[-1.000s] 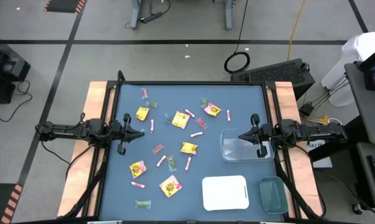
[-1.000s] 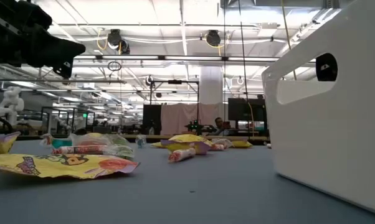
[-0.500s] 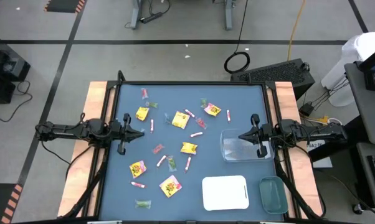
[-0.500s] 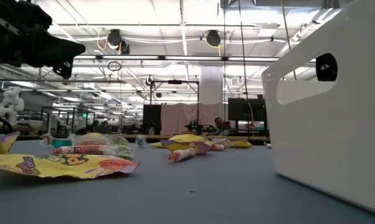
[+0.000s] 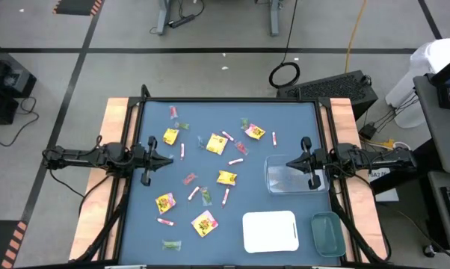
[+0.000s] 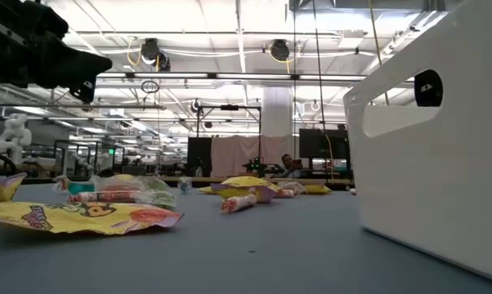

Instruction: Sort candy

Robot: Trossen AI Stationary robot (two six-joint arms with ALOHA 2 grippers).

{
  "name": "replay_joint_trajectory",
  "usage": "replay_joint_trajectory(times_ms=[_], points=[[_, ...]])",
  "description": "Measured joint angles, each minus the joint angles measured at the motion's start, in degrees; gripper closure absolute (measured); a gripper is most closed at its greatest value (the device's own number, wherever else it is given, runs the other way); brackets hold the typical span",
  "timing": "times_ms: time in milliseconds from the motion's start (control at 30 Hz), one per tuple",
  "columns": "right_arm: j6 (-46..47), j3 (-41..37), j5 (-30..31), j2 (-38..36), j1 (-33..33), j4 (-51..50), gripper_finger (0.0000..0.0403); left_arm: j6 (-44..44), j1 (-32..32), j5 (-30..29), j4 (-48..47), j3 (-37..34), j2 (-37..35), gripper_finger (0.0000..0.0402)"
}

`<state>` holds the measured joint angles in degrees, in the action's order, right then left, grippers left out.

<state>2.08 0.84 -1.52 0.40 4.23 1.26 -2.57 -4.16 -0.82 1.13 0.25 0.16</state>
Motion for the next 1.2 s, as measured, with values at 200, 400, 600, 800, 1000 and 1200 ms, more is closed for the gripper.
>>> replay_joint_trajectory(times_ms=[200, 400, 600, 800, 1000, 1200], points=[[0.2, 0.0, 0.0, 0.0, 0.0, 0.1, 0.0403, 0.0, 0.0, 0.0, 0.0, 0.0, 0.0, 0.04], [0.2, 0.0, 0.0, 0.0, 0.0, 0.1, 0.0403, 0.0, 0.0, -2.0, 0.7, 0.0, 0.0, 0.04], [0.2, 0.0, 0.0, 0.0, 0.0, 0.1, 0.0403, -1.5, 0.0, -2.0, 1.1, 0.1, 0.0, 0.04], [0.2, 0.0, 0.0, 0.0, 0.0, 0.1, 0.0403, -3.0, 0.0, -2.3, 1.1, 2.9, 0.3, 0.04], [0.2, 0.0, 0.0, 0.0, 0.0, 0.2, 0.0403, -2.6, 0.0, -2.6, 0.2, 7.9, 2.4, 0.04], [0.2, 0.0, 0.0, 0.0, 0.0, 0.2, 0.0403, -1.1, 0.0, -2.6, -4.9, 15.8, 6.8, 0.04]])
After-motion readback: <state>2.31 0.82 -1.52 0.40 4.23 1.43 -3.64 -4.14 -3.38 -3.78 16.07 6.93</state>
